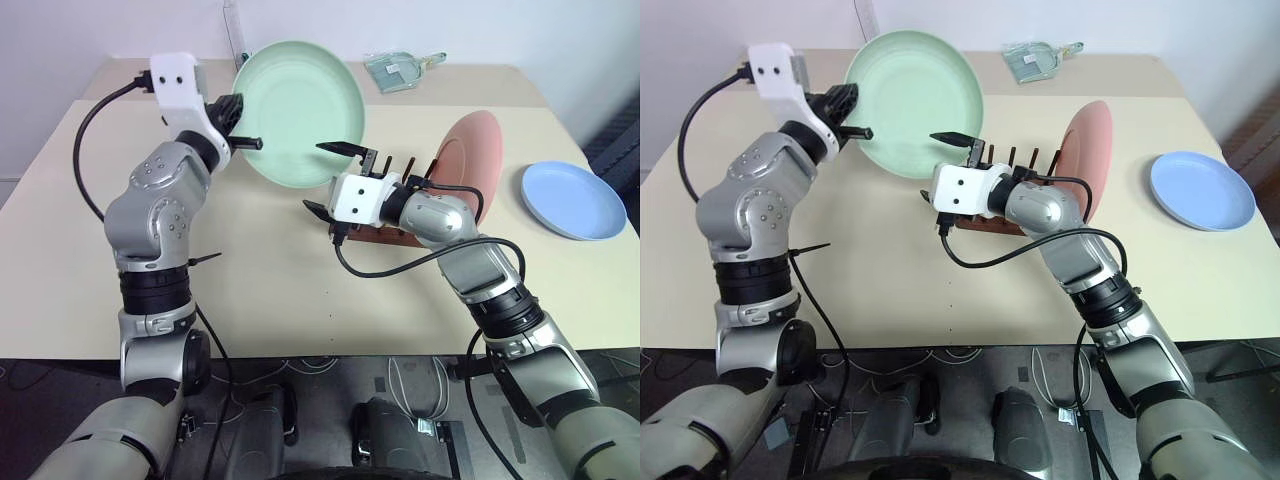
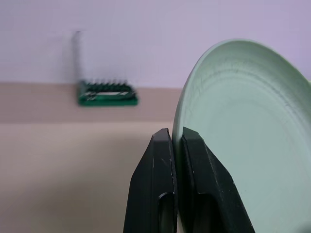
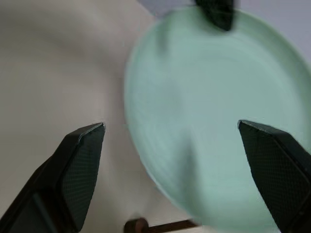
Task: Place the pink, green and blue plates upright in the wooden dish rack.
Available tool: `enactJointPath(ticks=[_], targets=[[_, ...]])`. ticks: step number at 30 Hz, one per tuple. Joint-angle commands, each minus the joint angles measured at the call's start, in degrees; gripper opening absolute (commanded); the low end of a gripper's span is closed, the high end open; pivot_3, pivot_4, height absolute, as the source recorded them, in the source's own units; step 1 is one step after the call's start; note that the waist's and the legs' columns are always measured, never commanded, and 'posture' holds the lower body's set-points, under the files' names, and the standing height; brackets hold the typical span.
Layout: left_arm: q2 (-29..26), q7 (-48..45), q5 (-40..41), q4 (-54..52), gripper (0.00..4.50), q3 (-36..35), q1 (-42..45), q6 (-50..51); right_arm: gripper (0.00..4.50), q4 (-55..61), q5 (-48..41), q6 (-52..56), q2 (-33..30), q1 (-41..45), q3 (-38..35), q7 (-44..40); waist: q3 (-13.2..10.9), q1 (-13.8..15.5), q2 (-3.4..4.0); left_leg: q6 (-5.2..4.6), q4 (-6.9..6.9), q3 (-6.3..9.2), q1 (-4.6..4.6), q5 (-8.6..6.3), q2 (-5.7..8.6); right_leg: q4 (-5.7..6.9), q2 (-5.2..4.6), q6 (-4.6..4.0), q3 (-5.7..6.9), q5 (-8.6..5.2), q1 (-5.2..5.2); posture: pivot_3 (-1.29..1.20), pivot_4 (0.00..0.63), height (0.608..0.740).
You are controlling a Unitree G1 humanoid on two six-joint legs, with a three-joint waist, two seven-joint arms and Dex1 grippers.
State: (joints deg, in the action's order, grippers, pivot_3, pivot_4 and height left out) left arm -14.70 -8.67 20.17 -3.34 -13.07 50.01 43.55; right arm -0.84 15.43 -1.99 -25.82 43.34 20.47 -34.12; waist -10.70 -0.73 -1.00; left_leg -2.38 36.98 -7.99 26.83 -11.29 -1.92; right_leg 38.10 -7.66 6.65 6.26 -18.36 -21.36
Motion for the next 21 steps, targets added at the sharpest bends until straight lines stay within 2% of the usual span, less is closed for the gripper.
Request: enactJointPath(ticks=[1,5,7,9,15,21], targets=[[0.20,-0.87,1.48,-1.63,0.05,0.10,1.88,-1.05,4.50,-1.13,3.66,-2.62,0.29,1.21,0.12,2.48,0.00,-0.09,0.00,0.00,0.00,0.00,-0.01,0.00,0.00,0.01,0.01,0.00,0.00,0.00,0.00,0.00,0.150,0.736],[0.45,-1.09,2.27,-2.36,0.05,0.39,1.79,-0.71,4.50,-3.29,7.02,-4.06,0.42,1.73,0.51,4.33,0.00,-0.31,0.00,0.01,0.01,0.00,-0.05,0.01,-0.02,0.06,0.02,0.00,0.00,0.00,0.01,0.00,0.150,0.736],[0.50,-1.10,3.06,-3.08,0.00,0.20,1.67,-0.18,3.94,-4.32,8.54,-4.89,0.16,1.88,0.70,5.07,0.00,-0.28,0.01,0.01,0.01,0.00,-0.04,0.01,-0.02,0.05,0.02,0.00,0.00,0.00,0.01,0.00,0.150,0.736],[0.46,-1.19,3.68,-3.52,0.00,0.06,1.52,0.06,3.14,-5.43,9.96,-5.84,-0.19,2.05,0.95,5.44,0.00,-0.26,0.01,0.01,0.02,0.00,-0.04,0.01,-0.02,0.05,0.02,0.00,0.00,0.00,0.01,0.00,0.150,0.736],[0.38,-0.79,4.24,-3.94,0.00,0.04,1.15,0.52,0.03,-6.69,11.73,-7.57,0.24,2.39,0.78,6.08,0.00,-0.25,0.01,0.00,0.02,0.00,-0.04,0.01,-0.02,0.04,0.02,0.00,0.00,0.00,0.03,0.00,0.150,0.736],[1.21,0.29,5.47,-3.71,0.00,-1.44,1.52,1.05,0.03,-7.54,12.73,-8.83,0.26,2.64,0.31,6.47,0.00,-0.24,0.01,0.00,0.03,0.01,-0.05,0.02,-0.02,0.04,0.02,0.00,0.00,0.00,0.03,0.00,0.150,0.736]])
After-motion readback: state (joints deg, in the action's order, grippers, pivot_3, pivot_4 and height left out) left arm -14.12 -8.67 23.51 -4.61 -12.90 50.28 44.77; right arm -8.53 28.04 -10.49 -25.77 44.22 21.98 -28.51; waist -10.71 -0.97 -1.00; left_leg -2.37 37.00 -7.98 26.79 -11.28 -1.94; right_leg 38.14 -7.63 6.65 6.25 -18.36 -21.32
